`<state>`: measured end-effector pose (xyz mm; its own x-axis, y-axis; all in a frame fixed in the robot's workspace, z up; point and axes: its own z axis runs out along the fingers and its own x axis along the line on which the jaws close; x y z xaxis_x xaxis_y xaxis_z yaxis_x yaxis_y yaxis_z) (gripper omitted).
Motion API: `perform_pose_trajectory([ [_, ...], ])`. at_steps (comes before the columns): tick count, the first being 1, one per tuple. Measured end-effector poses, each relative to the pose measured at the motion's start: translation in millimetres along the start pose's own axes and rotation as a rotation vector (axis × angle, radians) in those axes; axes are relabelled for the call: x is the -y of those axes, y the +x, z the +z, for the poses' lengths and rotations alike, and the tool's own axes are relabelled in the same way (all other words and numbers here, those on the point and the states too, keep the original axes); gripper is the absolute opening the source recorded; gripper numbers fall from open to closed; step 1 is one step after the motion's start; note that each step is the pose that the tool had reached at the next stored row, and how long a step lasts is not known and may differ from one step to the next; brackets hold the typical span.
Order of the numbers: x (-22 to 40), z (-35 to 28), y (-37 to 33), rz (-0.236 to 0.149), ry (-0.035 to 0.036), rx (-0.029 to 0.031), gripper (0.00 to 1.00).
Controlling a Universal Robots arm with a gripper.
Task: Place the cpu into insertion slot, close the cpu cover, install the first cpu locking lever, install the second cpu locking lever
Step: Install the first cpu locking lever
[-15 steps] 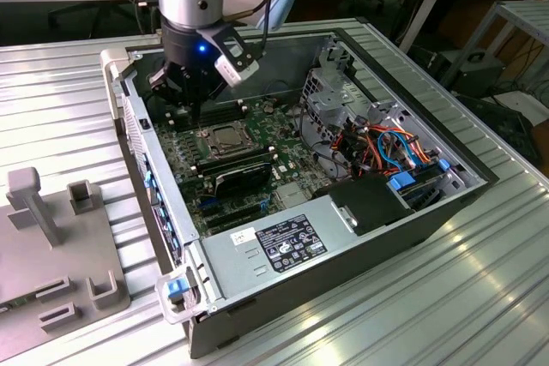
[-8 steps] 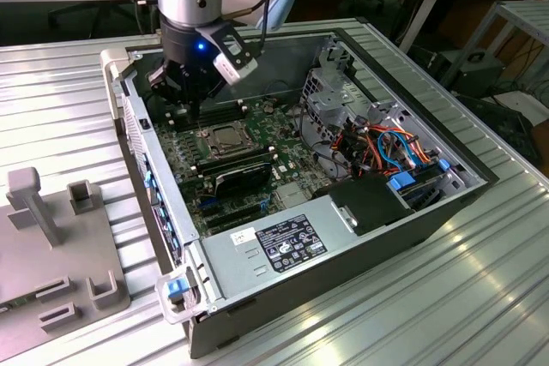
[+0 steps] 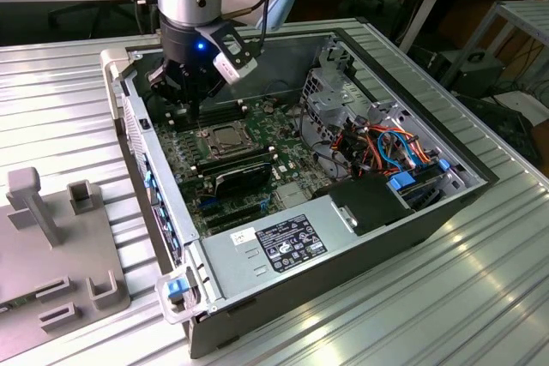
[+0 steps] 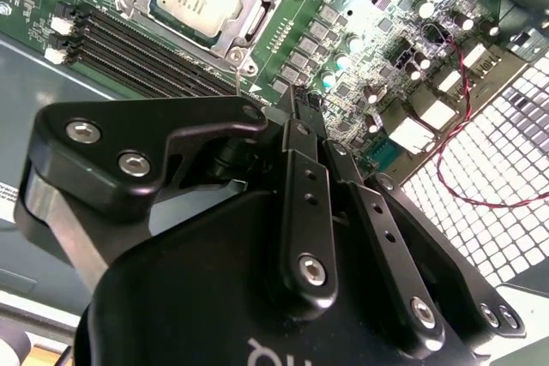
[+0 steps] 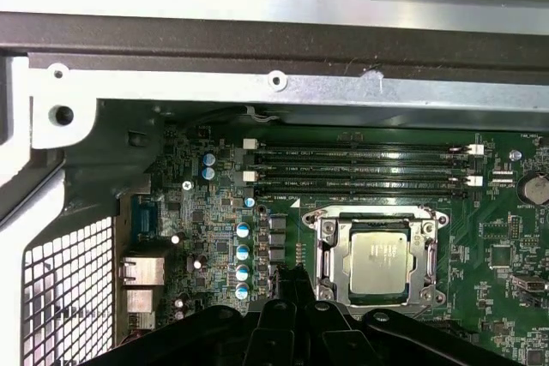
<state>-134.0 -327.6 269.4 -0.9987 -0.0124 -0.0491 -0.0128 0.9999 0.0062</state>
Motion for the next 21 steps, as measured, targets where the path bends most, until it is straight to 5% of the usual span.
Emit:
perform_pose_trajectory([
  [5,-0.5,0.1,-1.1,0.000,0.0000,-0.0001,0.11],
  [16,-3.8,0.9,-17.6,0.000,0.0000,-0.0001,0.11],
  [21,-4.1,0.9,-16.7,0.000,0.0001,0.0001,0.11],
])
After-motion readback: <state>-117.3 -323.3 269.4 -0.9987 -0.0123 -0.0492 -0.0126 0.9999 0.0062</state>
